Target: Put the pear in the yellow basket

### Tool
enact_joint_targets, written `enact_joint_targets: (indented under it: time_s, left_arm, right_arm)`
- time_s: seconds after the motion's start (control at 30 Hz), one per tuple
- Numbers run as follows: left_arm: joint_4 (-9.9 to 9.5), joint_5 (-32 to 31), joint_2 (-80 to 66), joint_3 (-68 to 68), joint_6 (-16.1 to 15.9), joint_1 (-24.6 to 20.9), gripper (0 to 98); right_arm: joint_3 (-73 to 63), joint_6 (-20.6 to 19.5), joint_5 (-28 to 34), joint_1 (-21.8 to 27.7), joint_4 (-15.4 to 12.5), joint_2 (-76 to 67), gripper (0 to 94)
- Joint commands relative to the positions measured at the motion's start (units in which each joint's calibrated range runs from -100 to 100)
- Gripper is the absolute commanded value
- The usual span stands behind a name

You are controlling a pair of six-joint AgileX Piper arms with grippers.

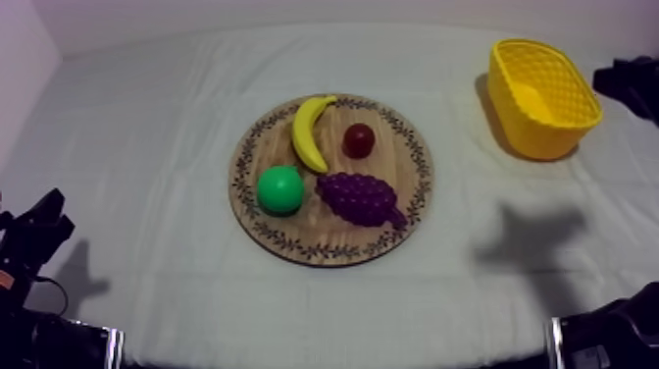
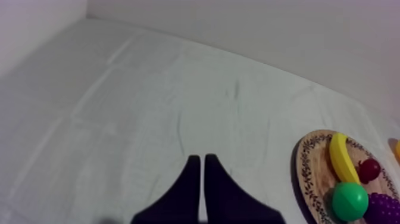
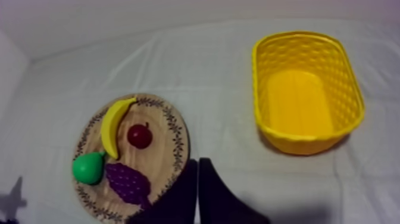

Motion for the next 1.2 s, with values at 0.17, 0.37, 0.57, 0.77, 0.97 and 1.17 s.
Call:
enact_joint_targets:
  time_s: [0.17, 0.37, 0.57, 0.77, 0.97, 1.17]
  left_arm:
    - [-0.01, 0.01, -0.02, -0.05, 0.0, 0.0, 0.1]
    - [-0.01, 0.01, -0.02, -0.05, 0.0, 0.0, 0.1]
    - [-0.01, 0.01, -0.02, -0.05, 0.0, 0.0, 0.1]
    - [-0.01, 0.01, -0.02, -0.05, 0.0, 0.0, 0.1]
    - [-0.01, 0.01, -0.02, -0.05, 0.0, 0.0, 0.1]
    - [-0.01, 0.01, -0.02, -0.05, 0.0, 0.0, 0.1]
  right_arm:
    - [-14.08, -1.26, 9.4, -4.93, -3.16, 13.2, 0.3]
    - [-20.4, -1.86, 11.64, -10.97, -4.94, 22.89, 0.4]
    - [-24.29, -1.82, 11.2, -14.79, -6.9, 31.69, 5.0]
    - [-27.63, -2.45, 9.66, -17.46, -8.65, 40.22, 6.4]
    - [-32.06, -4.91, 8.28, -19.65, -9.27, 49.17, 12.7]
    - [-37.73, -10.07, 9.05, -22.31, -8.14, 58.64, 33.2]
